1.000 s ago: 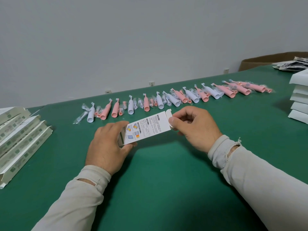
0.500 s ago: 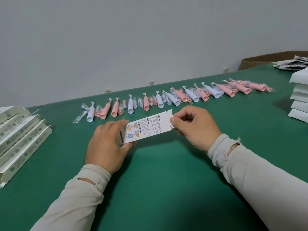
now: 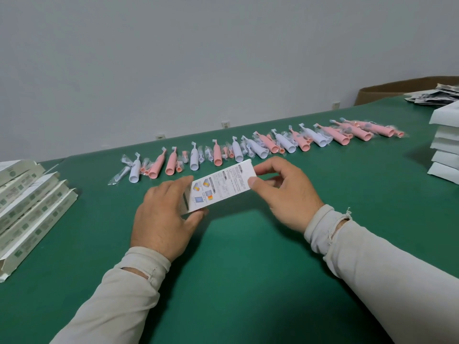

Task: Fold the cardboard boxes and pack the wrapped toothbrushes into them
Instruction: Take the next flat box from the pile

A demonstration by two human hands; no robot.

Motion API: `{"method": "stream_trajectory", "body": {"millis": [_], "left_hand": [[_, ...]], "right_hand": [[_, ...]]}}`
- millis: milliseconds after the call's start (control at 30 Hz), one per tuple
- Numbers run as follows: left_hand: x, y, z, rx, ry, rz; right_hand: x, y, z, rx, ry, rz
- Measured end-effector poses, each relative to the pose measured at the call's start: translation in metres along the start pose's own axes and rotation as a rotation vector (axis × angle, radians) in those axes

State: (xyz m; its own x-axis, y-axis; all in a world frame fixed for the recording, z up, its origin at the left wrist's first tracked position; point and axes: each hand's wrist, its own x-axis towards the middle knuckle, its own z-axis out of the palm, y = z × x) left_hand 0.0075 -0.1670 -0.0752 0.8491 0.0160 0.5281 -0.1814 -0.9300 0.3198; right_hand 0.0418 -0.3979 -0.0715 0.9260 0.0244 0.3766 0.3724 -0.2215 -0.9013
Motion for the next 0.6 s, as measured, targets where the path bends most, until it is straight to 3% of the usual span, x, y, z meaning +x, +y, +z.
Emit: {"method": "stream_trajectory", "body": {"millis": [167,233,300,367,467,533,600], "left_hand": [[-0.005,0.003,0.006,-0.160,-0.133,0.066],[-0.007,0.005,0.008,-0.284,-0.146,0.039],[-0.009,0.011,0.008,-0.450,-0.125,-0.042],[-0.009,0.020,0.010,-0.571,-0.107,-0.115],[-0.006,0.037,0.007,-0.680,-0.051,-0.178],[-0.004,0.054,0.001,-0.737,-0.008,-0.163],[-0.006,0.072,-0.005,-0.783,-0.035,-0.104]], "right_hand": [[0.008,-0.001,-0.002,0.478,0.234,0.278],[0.009,-0.002,-0.006,0.497,0.275,0.343],[0.007,-0.004,-0.012,0.045,0.285,0.269],[-0.003,-0.014,-0.018,-0.565,0.252,-0.029],[-0.024,-0.039,-0.014,-0.789,-0.124,-0.496],[-0.037,-0.048,-0.008,-0.952,-0.289,-0.592],[-0.044,-0.055,-0.013,-1.076,-0.264,-0.603]]}}
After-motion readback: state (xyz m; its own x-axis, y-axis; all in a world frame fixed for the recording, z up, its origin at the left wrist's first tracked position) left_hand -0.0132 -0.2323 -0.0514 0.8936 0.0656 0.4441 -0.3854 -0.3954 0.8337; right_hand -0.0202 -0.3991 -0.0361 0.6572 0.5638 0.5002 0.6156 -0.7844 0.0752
